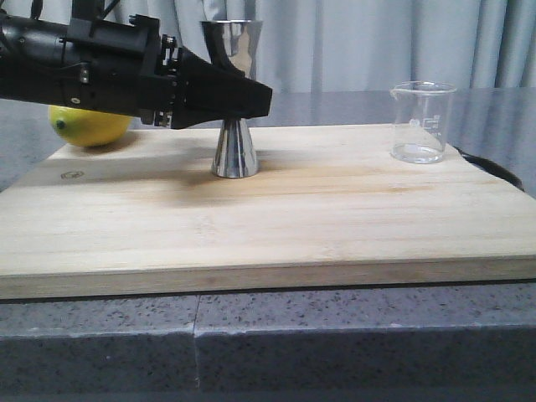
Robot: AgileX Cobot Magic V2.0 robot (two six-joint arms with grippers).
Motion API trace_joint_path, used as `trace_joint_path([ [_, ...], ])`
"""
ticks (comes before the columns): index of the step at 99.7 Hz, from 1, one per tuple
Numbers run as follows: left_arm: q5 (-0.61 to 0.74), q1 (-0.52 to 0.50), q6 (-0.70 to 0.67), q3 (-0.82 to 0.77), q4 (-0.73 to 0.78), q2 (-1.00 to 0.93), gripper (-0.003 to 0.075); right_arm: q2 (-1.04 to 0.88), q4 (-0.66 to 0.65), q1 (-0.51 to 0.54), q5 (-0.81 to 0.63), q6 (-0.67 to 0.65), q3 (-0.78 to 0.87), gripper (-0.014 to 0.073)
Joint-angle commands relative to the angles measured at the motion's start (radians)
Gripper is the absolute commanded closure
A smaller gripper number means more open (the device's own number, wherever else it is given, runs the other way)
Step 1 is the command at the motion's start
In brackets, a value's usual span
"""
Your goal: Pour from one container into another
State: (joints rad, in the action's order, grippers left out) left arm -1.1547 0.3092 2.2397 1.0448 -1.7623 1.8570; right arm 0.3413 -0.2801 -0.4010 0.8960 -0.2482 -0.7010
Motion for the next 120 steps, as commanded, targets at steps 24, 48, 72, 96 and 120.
trace_joint_path([
  [24,-0.099,0.010,-0.012,0.027,-0.060,-0.045,0.0162,0.008,-0.025,-0.003,-0.070,0.007,-0.033,-0.0011],
  [48,0.049,0.010,-0.111,0.027,0.074,-0.129,0.0151,0.008,-0.025,-0.003,-0.070,0.007,-0.033,-0.0011],
  [72,0.233,0.010,-0.368,0.027,0.372,-0.293,0.0151,0.008,-0.025,-0.003,-0.070,0.007,-0.033,-0.0011],
  [96,0.339,0.010,-0.770,0.027,0.741,-0.507,0.0152,0.008,-0.025,-0.003,-0.036,0.007,-0.033,-0.0011],
  [120,0.384,0.010,-1.301,0.027,1.099,-0.741,0.0152,0.008,-0.025,-0.003,-0.011,0.007,-0.033,-0.0011],
])
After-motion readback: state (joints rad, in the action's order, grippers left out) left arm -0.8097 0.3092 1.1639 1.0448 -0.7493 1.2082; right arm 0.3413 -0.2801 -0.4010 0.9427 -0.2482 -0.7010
